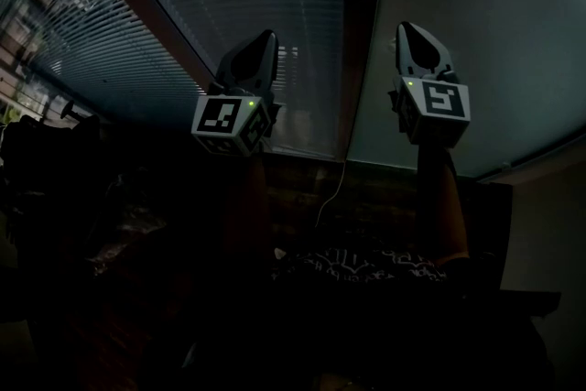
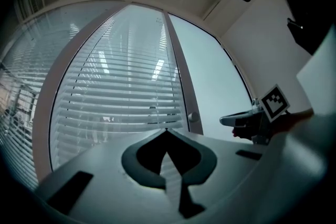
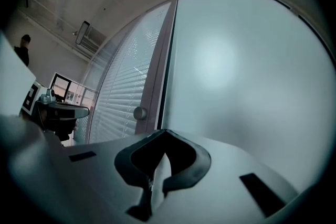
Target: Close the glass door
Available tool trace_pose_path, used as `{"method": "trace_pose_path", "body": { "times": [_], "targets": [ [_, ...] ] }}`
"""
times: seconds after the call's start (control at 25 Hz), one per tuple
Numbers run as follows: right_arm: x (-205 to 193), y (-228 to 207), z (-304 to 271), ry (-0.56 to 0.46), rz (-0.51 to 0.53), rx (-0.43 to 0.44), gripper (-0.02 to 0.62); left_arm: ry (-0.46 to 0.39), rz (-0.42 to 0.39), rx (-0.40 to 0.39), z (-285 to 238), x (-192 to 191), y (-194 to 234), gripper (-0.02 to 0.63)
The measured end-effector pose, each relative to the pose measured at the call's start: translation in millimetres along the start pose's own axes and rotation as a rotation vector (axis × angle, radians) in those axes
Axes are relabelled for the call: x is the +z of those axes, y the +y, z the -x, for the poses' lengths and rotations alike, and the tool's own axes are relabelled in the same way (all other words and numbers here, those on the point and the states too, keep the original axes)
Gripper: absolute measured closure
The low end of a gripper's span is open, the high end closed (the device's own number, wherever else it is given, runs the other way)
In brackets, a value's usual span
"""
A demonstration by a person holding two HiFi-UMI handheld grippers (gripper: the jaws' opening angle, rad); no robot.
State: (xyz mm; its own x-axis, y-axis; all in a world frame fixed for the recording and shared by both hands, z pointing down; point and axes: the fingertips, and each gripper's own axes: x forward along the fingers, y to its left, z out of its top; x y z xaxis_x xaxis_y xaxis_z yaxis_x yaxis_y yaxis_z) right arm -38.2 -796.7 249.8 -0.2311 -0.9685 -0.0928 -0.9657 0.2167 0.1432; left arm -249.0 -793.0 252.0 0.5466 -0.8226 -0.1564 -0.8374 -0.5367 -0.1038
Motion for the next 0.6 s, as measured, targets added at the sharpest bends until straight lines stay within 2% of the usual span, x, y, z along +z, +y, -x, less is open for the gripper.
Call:
{"method": "trace_pose_path", "body": {
  "times": [0.6],
  "targets": [
    [-0.6, 2.2, 2.1, 0.0, 0.026, -0.009, 0.594, 0.002, 0.005, 0.009, 0.1, -2.0, 1.0, 0.604]
  ]
}}
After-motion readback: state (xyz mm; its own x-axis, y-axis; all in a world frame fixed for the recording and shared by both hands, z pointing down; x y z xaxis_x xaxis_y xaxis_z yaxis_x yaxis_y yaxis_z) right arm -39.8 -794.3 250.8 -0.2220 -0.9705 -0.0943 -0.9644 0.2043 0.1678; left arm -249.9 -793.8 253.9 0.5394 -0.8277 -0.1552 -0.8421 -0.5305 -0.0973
